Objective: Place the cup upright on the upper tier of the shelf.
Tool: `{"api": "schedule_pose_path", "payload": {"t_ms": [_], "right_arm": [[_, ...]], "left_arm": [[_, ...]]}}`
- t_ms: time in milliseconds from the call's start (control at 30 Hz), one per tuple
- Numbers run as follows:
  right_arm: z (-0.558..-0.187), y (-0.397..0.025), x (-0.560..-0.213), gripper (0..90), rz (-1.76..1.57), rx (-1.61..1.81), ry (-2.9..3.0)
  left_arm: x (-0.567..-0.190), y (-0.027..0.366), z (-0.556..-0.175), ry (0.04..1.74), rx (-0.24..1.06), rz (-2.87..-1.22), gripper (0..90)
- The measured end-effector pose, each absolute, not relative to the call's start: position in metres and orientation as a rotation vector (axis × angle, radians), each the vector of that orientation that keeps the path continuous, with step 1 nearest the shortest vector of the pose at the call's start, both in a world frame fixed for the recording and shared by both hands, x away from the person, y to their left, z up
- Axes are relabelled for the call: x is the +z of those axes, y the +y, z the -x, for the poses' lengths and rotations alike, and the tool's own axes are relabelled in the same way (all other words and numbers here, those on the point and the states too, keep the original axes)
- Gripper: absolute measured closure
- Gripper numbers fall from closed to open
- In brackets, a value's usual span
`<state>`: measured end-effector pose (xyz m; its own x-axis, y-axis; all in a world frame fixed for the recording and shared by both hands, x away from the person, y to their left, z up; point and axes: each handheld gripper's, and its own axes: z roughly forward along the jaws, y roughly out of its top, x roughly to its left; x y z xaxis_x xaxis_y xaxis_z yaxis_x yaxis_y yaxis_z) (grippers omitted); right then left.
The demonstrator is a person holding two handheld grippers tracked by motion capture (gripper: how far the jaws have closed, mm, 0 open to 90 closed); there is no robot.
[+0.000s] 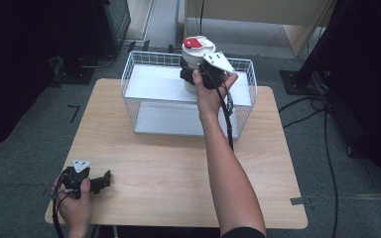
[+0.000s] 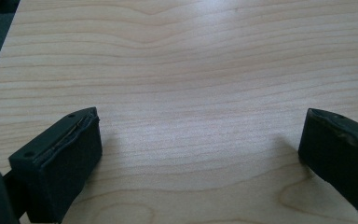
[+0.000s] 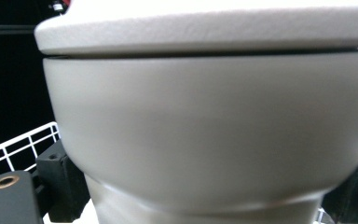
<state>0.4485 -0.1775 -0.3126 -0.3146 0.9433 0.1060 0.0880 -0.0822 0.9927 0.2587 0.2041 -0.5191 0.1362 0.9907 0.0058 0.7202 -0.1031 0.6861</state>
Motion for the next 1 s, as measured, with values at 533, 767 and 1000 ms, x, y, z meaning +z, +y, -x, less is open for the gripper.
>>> {"api": "schedule_pose_path", "payload": {"t_ms": [533,767,1000], "right_arm": [[-0.4457,-0.1766,-0.3101,3.8,-1.130,1.474,1.480],[-0.4435,-0.1795,-0.3089,0.0,-1.130,1.493,1.486],[-0.4398,-0.1839,-0.3119,0.0,-1.134,1.488,1.503]], "left_arm": [[-0.5190,0.2042,-0.2587,1.636,0.658,-1.887,0.0],[-0.5190,0.2041,-0.2589,1.635,0.658,-1.887,0.0],[-0.5190,0.2039,-0.2588,1.635,0.656,-1.887,0.0]]}}
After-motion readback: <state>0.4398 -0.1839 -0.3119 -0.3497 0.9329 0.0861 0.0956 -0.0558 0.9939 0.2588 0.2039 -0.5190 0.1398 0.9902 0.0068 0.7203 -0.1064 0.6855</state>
